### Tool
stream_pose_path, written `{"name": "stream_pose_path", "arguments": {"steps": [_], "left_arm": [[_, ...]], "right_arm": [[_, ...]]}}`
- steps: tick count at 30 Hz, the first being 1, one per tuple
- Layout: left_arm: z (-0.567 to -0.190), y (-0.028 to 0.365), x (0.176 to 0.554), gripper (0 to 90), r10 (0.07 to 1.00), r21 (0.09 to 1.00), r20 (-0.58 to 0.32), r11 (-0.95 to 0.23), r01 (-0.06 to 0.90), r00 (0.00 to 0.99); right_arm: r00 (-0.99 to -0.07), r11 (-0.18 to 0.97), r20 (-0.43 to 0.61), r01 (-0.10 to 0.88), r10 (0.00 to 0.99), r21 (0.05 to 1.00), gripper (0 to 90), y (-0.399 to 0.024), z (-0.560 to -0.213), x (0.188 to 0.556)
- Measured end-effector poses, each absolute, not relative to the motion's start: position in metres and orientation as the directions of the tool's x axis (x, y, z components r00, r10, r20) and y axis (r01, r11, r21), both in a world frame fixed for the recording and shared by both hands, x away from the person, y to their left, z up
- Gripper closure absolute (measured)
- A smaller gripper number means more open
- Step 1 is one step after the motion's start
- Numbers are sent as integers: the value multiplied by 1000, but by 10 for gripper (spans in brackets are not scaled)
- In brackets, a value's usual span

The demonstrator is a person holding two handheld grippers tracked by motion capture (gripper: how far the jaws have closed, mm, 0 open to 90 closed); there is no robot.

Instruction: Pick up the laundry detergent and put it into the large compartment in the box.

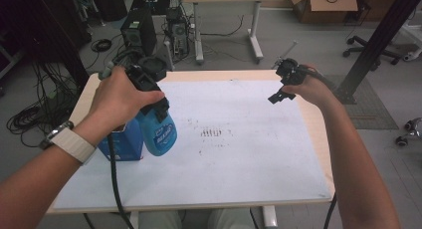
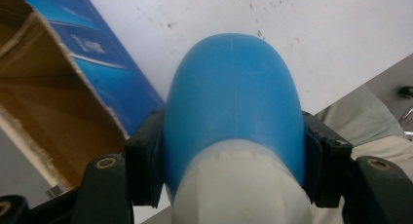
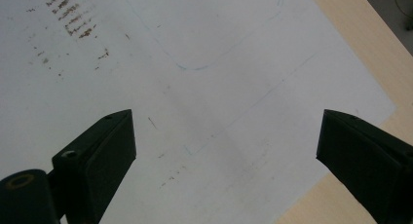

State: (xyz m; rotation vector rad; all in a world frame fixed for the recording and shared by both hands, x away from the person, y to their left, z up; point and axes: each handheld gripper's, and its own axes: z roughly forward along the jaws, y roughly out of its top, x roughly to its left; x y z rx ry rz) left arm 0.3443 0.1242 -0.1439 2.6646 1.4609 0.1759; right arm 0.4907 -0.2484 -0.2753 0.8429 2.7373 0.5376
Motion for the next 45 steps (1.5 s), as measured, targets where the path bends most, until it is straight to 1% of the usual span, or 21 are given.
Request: {"name": "stream_pose_path", "arguments": {"steps": [7,11,19,27,36,45], "left_arm": [[-111,135,348,377,872,156,73,-490,858,485],[-99,140,352,378,879,131,84,-476,870,469],[-81,157,362,378,905,108,58,-425,899,421],[-64,179,371,378,942,154,46,-336,929,333],[-53,200,382,378,969,190,63,-245,951,237],[-55,212,393,378,984,208,82,-172,963,158]], "right_arm": [[-808,766,-105,496,580,408,72,-248,-275,490],[-809,767,-105,495,578,408,73,-247,-274,490],[-809,767,-107,493,577,410,72,-248,-273,489],[-808,765,-108,494,579,413,73,-249,-273,489],[-807,764,-106,496,581,412,72,-248,-274,490],[-810,768,-107,492,577,410,73,-247,-275,491]]}}
